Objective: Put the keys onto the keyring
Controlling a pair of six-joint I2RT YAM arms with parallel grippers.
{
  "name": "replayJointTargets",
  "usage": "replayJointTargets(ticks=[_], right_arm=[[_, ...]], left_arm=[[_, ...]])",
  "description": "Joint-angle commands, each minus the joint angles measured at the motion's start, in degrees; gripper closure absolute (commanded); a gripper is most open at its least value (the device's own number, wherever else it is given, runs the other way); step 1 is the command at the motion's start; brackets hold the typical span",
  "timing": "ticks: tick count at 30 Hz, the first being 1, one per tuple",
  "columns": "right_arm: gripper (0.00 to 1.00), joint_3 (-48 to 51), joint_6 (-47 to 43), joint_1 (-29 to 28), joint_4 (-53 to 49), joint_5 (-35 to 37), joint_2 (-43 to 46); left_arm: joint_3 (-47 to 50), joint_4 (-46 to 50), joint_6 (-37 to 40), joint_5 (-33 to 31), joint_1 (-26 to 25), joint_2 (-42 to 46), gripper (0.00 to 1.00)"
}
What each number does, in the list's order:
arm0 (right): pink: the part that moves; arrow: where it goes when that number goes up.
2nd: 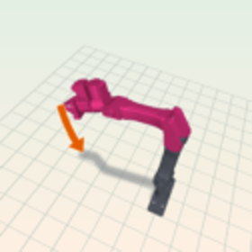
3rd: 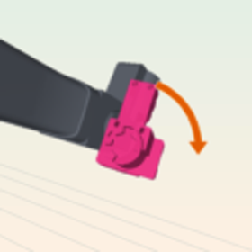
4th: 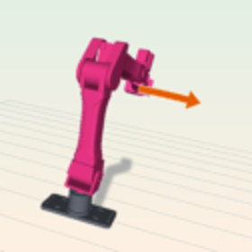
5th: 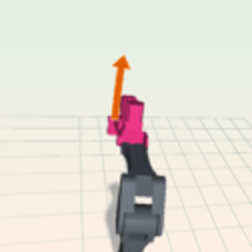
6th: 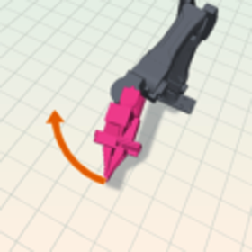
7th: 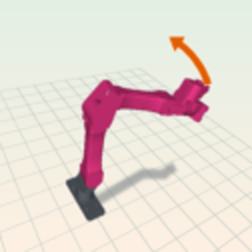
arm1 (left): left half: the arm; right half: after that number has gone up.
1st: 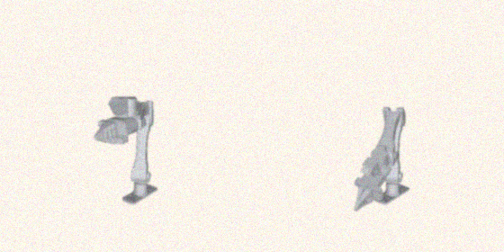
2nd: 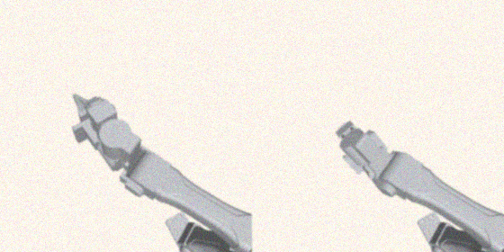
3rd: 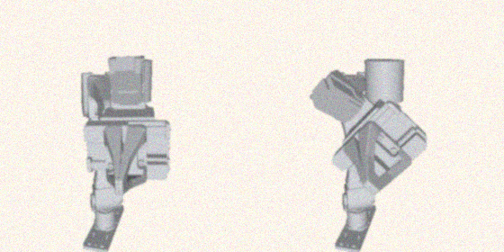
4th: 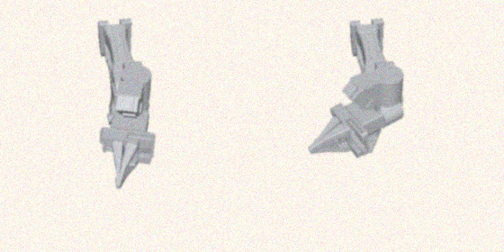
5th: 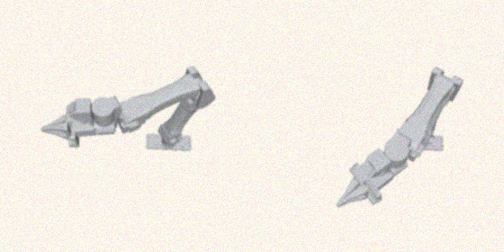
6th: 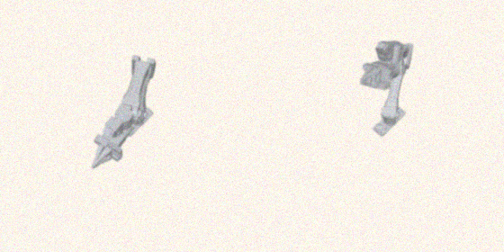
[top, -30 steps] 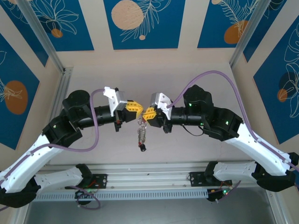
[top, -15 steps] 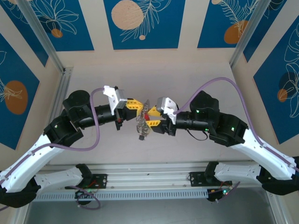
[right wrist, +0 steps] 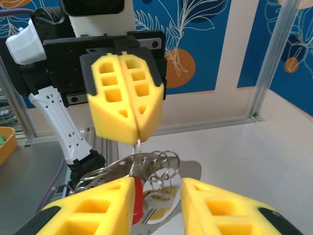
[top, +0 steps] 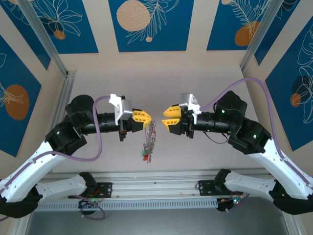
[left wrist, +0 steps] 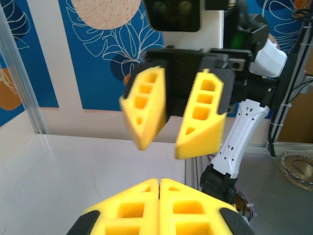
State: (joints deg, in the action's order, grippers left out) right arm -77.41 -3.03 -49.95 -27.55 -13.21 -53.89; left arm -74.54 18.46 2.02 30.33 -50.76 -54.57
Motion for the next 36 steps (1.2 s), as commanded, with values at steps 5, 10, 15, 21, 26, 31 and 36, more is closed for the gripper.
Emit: replayJointTargets(ticks=[5, 10, 15, 21, 26, 31, 36], right_arm=[[0.69, -2.19, 3.53, 1.09, 1.14, -11.83, -2.80], [0.69, -1.74, 3.52, 1.09, 2.13, -16.13, -2.81], [0.69, -0.83, 4.10, 1.12, 3.62, -17.44, -2.62], [0.71, -0.89, 4.77, 1.10, 4.43, -15.56, -3.15], [0.73, -1.50, 5.22, 1.17, 4.56, -15.19, -4.10], [0.76, -1.51, 5.26, 1.18, 4.70, -15.47, -4.55], [0.87, -1.56, 5.28, 1.13, 4.52, -16.08, -4.90]], left_arm=[[0.14, -4.95, 0.18, 4.35, 0.22, 1.92, 1.00], [0.17, -5.44, 0.01, 4.42, 0.21, 1.70, 1.00], [0.09, -5.63, -0.18, 4.88, 0.18, 1.28, 1.00], [-0.05, -5.94, -0.69, 6.32, 0.18, 0.83, 1.00], [0.22, -6.50, -1.21, 7.20, 0.23, 0.60, 1.00], [0.19, -6.55, -1.27, 7.62, 0.21, 0.69, 1.00], [0.44, -6.75, -1.35, 7.47, 0.21, 0.70, 1.00]])
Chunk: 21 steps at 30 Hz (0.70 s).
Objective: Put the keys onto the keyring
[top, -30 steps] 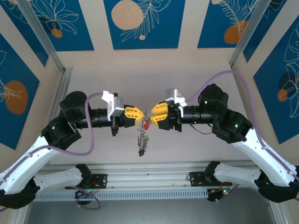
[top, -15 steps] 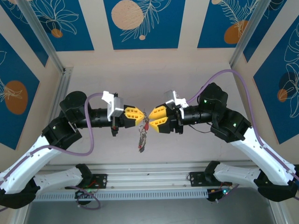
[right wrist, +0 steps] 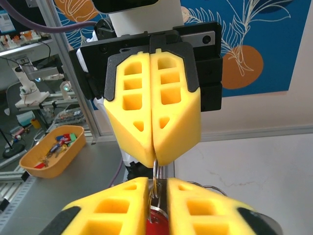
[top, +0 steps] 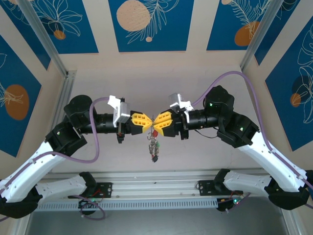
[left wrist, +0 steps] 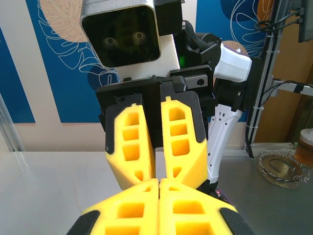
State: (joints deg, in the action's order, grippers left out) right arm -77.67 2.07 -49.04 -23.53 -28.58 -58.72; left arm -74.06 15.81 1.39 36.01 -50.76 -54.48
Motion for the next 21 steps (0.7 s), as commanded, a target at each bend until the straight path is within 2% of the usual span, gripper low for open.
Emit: replayJointTargets(ticks=[1, 4, 7, 11, 12, 13, 14, 15, 18, 21], right_arm=[[0.89, -1.34, 0.15, 0.26, 0.50, -0.61, -0.09], [1.00, -1.50, -0.20, 0.28, 0.24, -0.60, 0.09], [1.00, -1.90, -1.16, 0.26, -0.40, 0.67, 0.56], [1.00, -6.25, -5.26, 0.21, -7.35, 5.20, -0.25], [1.00, -7.92, -6.84, 0.19, -9.87, 6.30, -0.91], [1.00, -9.95, -8.59, 0.09, -13.01, 8.10, -1.85], [1.00, -12.33, -10.59, -0.44, -16.59, 10.43, -2.99], [1.00, -14.23, -12.34, -1.08, -19.41, 12.63, -3.95], [1.00, -19.07, -17.09, -3.99, -26.31, 21.05, -6.98], [1.00, -22.28, -20.64, -7.08, -30.43, 27.93, -9.72]], left_arm=[[-0.08, -4.15, -0.71, 1.87, 0.22, 0.56, 1.00], [0.05, -4.15, -0.77, 1.79, 0.19, 0.36, 1.00], [-0.16, -3.29, -0.32, 0.84, 0.21, 0.21, 1.00], [-4.06, 6.38, 3.65, -3.69, 0.18, -1.30, 0.99], [-5.14, 8.99, 4.70, -4.74, 0.22, -1.62, 0.91], [-6.64, 12.04, 5.98, -6.28, 0.18, -2.11, 0.77], [-8.57, 15.66, 7.33, -8.03, 0.23, -2.73, 0.67], [-10.61, 19.27, 8.81, -9.63, 0.18, -3.50, 0.63], [-16.91, 29.52, 12.63, -14.23, 0.20, -6.49, 0.56], [-20.31, 34.52, 14.59, -16.22, 0.22, -8.54, 0.55]])
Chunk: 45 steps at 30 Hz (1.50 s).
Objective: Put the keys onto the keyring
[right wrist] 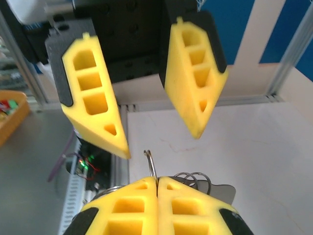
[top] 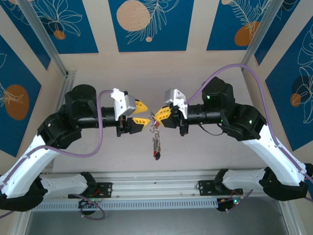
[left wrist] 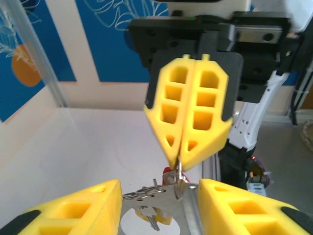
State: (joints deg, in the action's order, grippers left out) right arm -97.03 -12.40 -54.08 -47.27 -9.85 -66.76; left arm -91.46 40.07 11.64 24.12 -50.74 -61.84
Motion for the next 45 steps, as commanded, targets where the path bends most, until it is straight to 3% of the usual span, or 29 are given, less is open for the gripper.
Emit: replayJointTargets(ticks=[1, 8, 29, 34, 37, 39, 40, 43, 45], right_arm=[[1.00, -3.65, -7.10, -2.94, -7.40, 10.96, -2.32], [1.00, -7.61, -9.56, -5.48, -10.36, 15.37, -5.25], [1.00, -7.68, -9.93, -6.63, -8.64, 12.52, -5.51], [1.00, -6.79, -9.66, -6.65, -7.61, 11.25, -4.96], [1.00, -6.20, -9.57, -6.64, -6.96, 10.52, -4.37], [1.00, -5.85, -9.43, -6.60, -6.84, 10.41, -4.04], [0.99, -5.55, -9.16, -6.48, -6.49, 10.34, -3.80], [0.76, -3.65, -8.04, -5.67, -5.27, 8.50, -2.24], [0.69, -1.82, -6.78, -4.73, -3.82, 6.66, -0.76]], left_arm=[[-3.34, 10.55, 4.67, -4.26, 0.18, -1.41, 0.55], [-5.05, 12.29, 5.61, -2.05, 0.20, -3.79, 0.60], [-3.81, 11.53, 5.46, 0.24, 0.20, -5.47, 0.70], [-2.97, 9.71, 5.14, 0.03, 0.20, -5.35, 0.80], [-2.32, 8.47, 4.88, 0.55, 0.20, -5.22, 1.00], [-2.00, 7.80, 4.62, 0.81, 0.20, -5.00, 1.00], [-1.72, 7.44, 4.53, 0.97, 0.19, -4.80, 1.00], [-0.76, 6.11, 3.92, 1.02, 0.20, -3.69, 1.00], [-0.18, 5.12, 3.32, 1.48, 0.19, -2.91, 1.00]])
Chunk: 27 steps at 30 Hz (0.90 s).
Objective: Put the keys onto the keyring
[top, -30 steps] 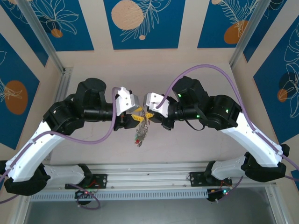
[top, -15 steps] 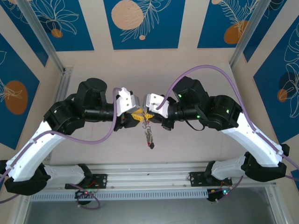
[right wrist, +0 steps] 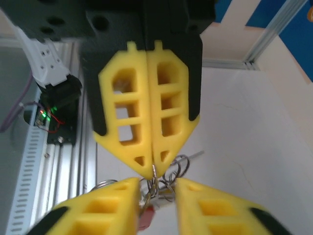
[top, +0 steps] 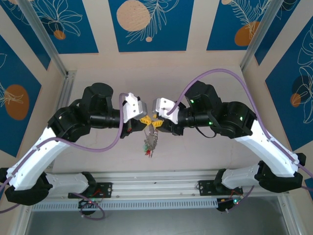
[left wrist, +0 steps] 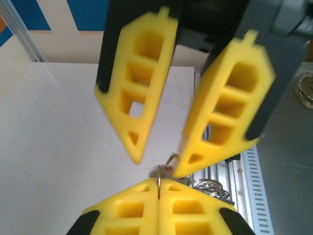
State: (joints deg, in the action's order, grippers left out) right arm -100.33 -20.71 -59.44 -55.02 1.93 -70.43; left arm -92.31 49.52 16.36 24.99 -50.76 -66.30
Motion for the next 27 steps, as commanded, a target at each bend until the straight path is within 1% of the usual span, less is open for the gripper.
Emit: replayJointTargets(ticks=[1, 4, 5, 7, 9, 17, 18, 21, 22, 24, 27], right_arm=[[0.66, 2.44, 2.29, 1.11, 4.57, -5.89, 3.70], [0.66, 4.79, 3.95, 2.24, 5.71, -6.87, 5.41], [0.67, 5.45, 4.37, 2.44, 5.89, -7.43, 5.88], [0.72, 6.82, 5.38, 2.68, 6.83, -9.03, 6.93], [0.74, 7.74, 6.16, 2.88, 7.26, -10.25, 7.48], [0.71, 10.08, 8.84, 3.71, 8.97, -12.53, 7.08], [0.72, 10.45, 9.15, 3.92, 9.39, -12.87, 7.06], [0.82, 11.06, 9.47, 4.28, 9.78, -12.67, 7.07], [0.84, 11.30, 9.70, 4.55, 9.70, -12.70, 7.02], [0.84, 11.83, 9.94, 4.88, 9.74, -13.07, 7.06], [0.81, 12.43, 10.40, 4.97, 9.73, -12.68, 7.22]], left_arm=[[0.90, -4.85, -1.86, 1.26, 0.18, 2.00, 1.00], [1.38, -5.95, -2.96, 2.57, 0.29, 2.53, 1.00], [1.66, -6.43, -3.24, 2.74, 0.37, 2.71, 1.00], [2.53, -7.77, -4.02, 3.26, 0.26, 3.18, 1.00], [3.48, -9.39, -4.90, 3.51, 0.26, 3.62, 1.00], [5.81, -13.18, -6.56, 4.64, 0.28, 4.32, 1.00], [5.99, -13.49, -6.69, 4.72, 0.28, 4.42, 1.00], [6.27, -14.07, -6.87, 4.87, 0.29, 4.52, 1.00], [6.18, -14.16, -6.87, 4.82, 0.26, 4.60, 1.00], [6.20, -14.36, -6.96, 4.94, 0.32, 4.60, 1.00], [6.18, -14.79, -7.12, 5.19, 0.27, 4.60, 1.00]])
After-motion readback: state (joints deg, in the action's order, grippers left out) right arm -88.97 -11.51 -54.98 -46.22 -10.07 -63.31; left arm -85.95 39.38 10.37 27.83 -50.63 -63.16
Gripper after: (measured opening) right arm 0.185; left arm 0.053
